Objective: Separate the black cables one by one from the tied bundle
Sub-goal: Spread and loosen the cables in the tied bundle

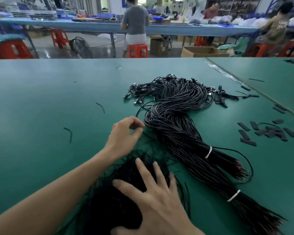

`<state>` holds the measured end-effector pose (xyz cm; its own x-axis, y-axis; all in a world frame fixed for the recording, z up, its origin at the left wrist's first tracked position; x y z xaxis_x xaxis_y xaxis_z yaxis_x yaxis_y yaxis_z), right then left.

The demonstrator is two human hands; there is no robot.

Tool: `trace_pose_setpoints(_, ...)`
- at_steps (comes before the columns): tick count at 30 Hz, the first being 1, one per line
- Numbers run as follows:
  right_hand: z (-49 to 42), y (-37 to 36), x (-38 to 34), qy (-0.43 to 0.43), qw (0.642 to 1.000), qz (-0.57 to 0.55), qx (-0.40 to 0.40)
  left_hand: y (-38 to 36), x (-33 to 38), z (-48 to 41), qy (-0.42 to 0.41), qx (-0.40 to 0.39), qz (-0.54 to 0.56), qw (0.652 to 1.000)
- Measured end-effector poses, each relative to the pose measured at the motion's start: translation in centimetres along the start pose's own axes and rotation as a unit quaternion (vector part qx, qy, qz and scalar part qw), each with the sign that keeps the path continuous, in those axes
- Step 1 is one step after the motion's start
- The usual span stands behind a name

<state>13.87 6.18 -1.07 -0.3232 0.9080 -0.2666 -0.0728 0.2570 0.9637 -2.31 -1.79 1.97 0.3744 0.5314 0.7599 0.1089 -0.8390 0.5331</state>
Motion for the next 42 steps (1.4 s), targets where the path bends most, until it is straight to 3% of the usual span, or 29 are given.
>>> trace_pose_setpoints(2, -1.8, -0.1, 0.9, -0.017, 0.997, -0.073, 0.019, 0.8, -0.8, -0.3, 0.012, 0.029, 0.024, 0.999)
trace_pose_setpoints(9, -7.5, 0.0, 2.4, -0.016, 0.994, -0.090, 0.067, 3.7, -4.2, -0.5, 0.114, 0.129, 0.153, 0.973)
trace_pose_setpoints(16, -7.8, 1.5, 3.1, -0.017, 0.996, -0.080, 0.042, 2.6, -4.3, 0.3, 0.114, 0.018, 0.042, 0.992)
trace_pose_setpoints(19, -6.1, 4.0, 3.9, -0.019, 0.993, -0.098, 0.060, 2.8, -2.8, 0.3, 0.096, 0.026, 0.044, 0.994)
trace_pose_setpoints(24, -2.9, 12.0, 9.8, -0.054, 0.961, -0.115, 0.245, 3.5, 1.5, 1.0, -0.001, 0.052, -0.070, 0.996)
trace_pose_setpoints(25, -2.1, 13.1, 11.9, -0.080, 0.958, -0.099, 0.258, 3.6, 2.8, 1.3, -0.038, 0.066, -0.103, 0.992)
trace_pose_setpoints(27, -0.7, 13.7, 15.9, -0.147, 0.967, -0.054, 0.202, 3.1, 5.5, 1.6, -0.104, 0.076, -0.130, 0.983)
trace_pose_setpoints(30, 1.4, 12.6, 19.4, -0.213, 0.971, -0.046, 0.100, 0.6, 7.6, 1.4, -0.144, 0.006, -0.120, 0.982)
trace_pose_setpoints(35, 2.4, 11.6, 19.9, -0.219, 0.965, -0.111, 0.089, -7.1, 9.8, 1.4, -0.217, -0.212, -0.194, 0.933)
trace_pose_setpoints(37, 2.6, 11.5, 19.6, -0.203, 0.967, -0.132, 0.084, -9.2, 10.3, 1.8, -0.234, -0.236, -0.211, 0.919)
trace_pose_setpoints(42, 2.6, 12.0, 19.3, -0.184, 0.968, -0.126, 0.115, -11.3, 10.3, 2.2, -0.230, -0.217, -0.218, 0.923)
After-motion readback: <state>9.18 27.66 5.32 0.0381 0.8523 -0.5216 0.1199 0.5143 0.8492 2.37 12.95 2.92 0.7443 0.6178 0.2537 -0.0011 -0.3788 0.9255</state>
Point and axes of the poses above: each hand's wrist, its own z-axis away from the middle knuckle, its own y-axis out of the back of the hand, x = y × z, the point moved 7 cm from there along -z, towards the middle knuckle, and after that the axes turned 4 degrees about x, right-handed, at the moved point
